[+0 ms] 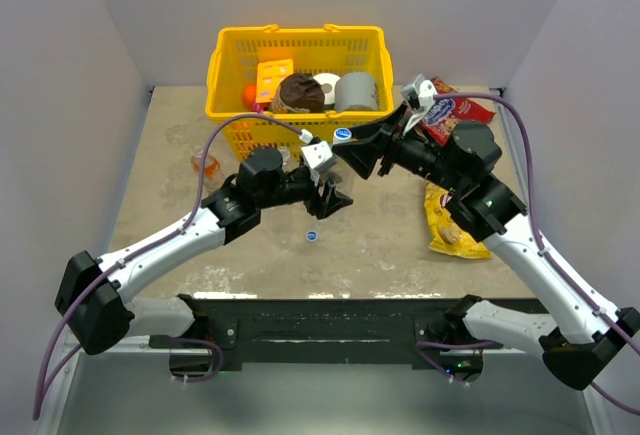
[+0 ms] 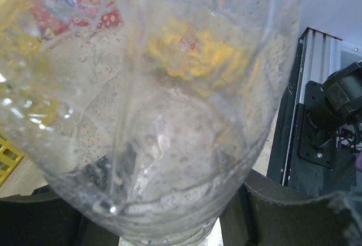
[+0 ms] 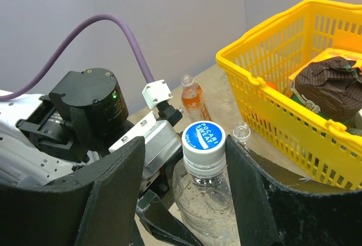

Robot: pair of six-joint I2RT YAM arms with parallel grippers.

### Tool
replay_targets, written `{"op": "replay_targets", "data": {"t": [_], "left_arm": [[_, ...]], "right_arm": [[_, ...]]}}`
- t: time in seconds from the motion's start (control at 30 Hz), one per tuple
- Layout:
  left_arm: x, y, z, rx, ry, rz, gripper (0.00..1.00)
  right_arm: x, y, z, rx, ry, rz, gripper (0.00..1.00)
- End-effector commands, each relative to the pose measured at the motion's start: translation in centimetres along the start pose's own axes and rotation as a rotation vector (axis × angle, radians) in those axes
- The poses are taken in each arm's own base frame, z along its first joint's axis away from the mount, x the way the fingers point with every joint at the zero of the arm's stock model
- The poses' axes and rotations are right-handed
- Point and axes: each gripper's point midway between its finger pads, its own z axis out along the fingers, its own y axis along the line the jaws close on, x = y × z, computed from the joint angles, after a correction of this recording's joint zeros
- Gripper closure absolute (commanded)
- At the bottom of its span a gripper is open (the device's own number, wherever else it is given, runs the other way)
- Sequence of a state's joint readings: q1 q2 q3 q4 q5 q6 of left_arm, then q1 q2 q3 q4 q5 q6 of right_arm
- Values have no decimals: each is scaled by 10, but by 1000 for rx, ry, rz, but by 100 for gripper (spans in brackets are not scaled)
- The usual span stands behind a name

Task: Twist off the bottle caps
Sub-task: Unscrew the bottle cap from the plastic bottle.

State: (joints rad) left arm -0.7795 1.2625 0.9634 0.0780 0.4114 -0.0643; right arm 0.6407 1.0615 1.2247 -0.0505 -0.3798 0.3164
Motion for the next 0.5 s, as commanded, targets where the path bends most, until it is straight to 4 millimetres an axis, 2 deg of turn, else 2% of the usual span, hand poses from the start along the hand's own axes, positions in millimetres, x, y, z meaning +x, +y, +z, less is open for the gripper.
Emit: {"op": "replay_targets", "data": {"t": [0.0,0.07,0.17,0.27,0.47], "left_arm": [[-21,-6,3,23,-41,25,78],[-23,-8,2,27,-45,31,78],[-25,-10,1,32,-54,38,78],[-28,-11,-2,31,-67,45,78],[-35,-23,-7,89,-102,72,78]], "right_arm": [[-8,23,6,-110,-6,5,40],[-6,22,7,-110,-5,9,40],[-4,20,7,-98,-2,13,46],[-3,17,7,-83,2,14,58],[6,13,5,-69,34,8,71]]}}
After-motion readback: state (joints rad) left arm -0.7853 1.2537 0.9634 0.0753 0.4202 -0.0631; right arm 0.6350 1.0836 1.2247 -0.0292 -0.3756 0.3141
